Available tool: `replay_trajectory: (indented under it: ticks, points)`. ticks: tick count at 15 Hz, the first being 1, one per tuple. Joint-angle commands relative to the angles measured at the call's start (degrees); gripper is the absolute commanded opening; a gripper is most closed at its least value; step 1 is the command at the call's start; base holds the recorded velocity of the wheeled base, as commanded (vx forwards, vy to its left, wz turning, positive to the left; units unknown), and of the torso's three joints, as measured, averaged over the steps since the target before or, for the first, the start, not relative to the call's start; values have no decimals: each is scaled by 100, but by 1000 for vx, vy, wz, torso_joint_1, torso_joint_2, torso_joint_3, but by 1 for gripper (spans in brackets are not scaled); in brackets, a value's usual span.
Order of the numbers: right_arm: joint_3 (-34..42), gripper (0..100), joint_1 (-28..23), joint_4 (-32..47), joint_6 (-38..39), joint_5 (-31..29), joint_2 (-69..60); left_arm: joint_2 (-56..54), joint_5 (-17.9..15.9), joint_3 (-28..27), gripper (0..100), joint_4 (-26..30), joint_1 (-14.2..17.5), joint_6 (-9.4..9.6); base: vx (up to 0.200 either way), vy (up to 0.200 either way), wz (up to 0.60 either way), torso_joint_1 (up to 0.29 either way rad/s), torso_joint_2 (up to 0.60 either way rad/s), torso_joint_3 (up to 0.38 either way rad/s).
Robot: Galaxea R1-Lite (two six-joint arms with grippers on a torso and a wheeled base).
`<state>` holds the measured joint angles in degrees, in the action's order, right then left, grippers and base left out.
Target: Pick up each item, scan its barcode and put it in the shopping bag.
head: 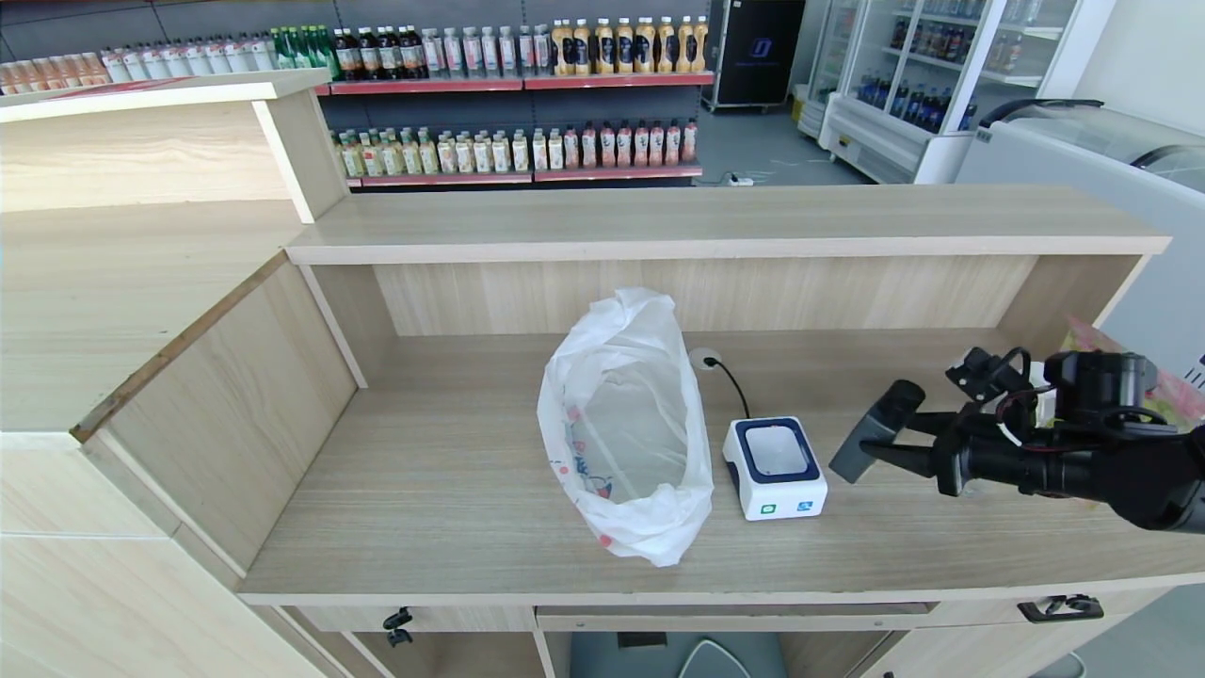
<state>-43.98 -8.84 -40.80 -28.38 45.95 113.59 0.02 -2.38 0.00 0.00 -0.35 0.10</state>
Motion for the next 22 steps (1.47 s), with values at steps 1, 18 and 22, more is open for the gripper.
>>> replay_trajectory:
  ticks: [1, 18, 22]
  points:
    - [224, 0, 295, -7, 764, 635, -1542, 6, 0, 0, 100, 0, 0, -1, 0, 0, 0, 0, 0, 0]
    - [65, 0, 2861, -859, -2145, 2445, -2983, 6, 0, 0, 100, 0, 0, -1, 0, 0, 0, 0, 0, 0]
    - [-198, 0, 3644, -1097, -2304, 2366, -2561, 6, 0, 0, 100, 0, 0, -1, 0, 0, 0, 0, 0, 0]
